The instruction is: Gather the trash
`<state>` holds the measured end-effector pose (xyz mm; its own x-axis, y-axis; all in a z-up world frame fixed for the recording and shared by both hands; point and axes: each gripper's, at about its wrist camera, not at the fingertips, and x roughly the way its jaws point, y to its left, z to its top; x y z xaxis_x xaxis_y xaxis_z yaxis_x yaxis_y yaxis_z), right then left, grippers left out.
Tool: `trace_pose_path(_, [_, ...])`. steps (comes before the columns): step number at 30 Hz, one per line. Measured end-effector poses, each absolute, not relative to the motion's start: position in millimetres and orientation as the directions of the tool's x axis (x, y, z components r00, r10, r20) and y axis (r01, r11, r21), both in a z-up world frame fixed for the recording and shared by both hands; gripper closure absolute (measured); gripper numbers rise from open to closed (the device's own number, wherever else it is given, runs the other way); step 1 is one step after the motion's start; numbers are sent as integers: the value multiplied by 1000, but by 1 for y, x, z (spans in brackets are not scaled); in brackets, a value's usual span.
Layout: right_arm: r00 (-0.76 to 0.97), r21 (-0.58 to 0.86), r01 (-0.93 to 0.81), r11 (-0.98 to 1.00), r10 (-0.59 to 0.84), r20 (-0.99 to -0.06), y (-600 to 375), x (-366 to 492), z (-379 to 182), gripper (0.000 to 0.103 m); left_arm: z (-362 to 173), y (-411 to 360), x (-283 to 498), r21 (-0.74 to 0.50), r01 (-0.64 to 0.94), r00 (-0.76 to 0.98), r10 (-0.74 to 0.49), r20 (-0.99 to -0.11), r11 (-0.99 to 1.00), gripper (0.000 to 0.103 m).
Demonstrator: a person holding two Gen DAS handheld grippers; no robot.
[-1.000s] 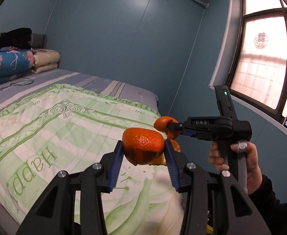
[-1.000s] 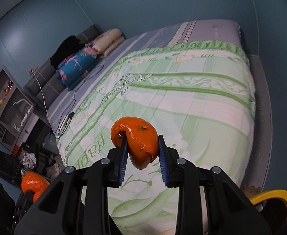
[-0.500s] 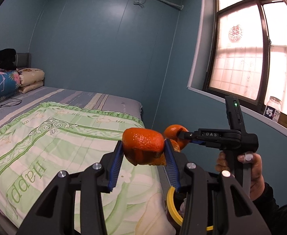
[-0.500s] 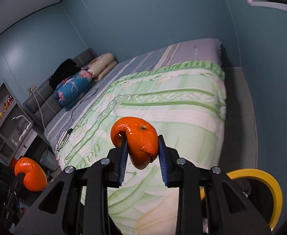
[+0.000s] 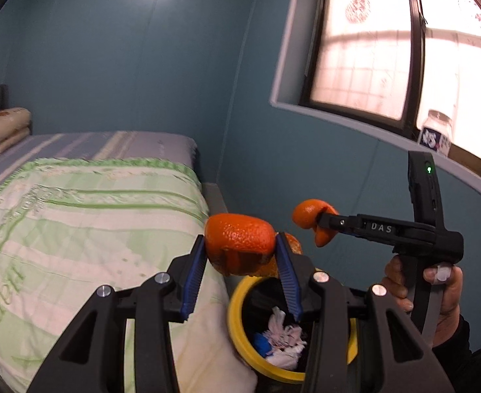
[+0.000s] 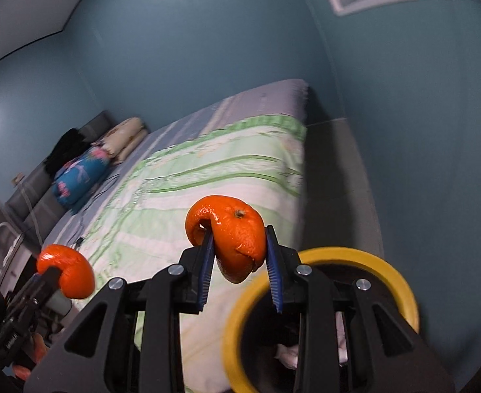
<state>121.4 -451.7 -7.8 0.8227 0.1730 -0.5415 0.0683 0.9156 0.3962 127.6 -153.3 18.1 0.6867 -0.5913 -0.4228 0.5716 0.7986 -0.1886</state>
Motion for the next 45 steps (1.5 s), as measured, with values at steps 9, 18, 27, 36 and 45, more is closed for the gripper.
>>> trace_pose_path(9, [779,341,185,922,75,-623,-480,110,-52,74,-42,-216,163,-251,632,515,-639,-571,733,63])
trace_pose_path(18, [735,337,201,920,86,-673,-487,119,-78,70,-83,-239,182,-289,615,436,-622,-650,734,62])
trace_pose_path(27, [734,332,234,914,58,-677,-493,117,-74,57,-72,-217,183,-319,577,476,-628,-616,751,36])
trace_pose_path(36, [774,220,233,947,-44,-631,-452,120,-49,31,-39,-136,166,-229,472,687,-518,-509,851,19])
trace_pose_path(45, [860,39,113,993,-78,-505,-349,131,-29,9,-7,-50,111,-70,273,896,-280,-344,959,8])
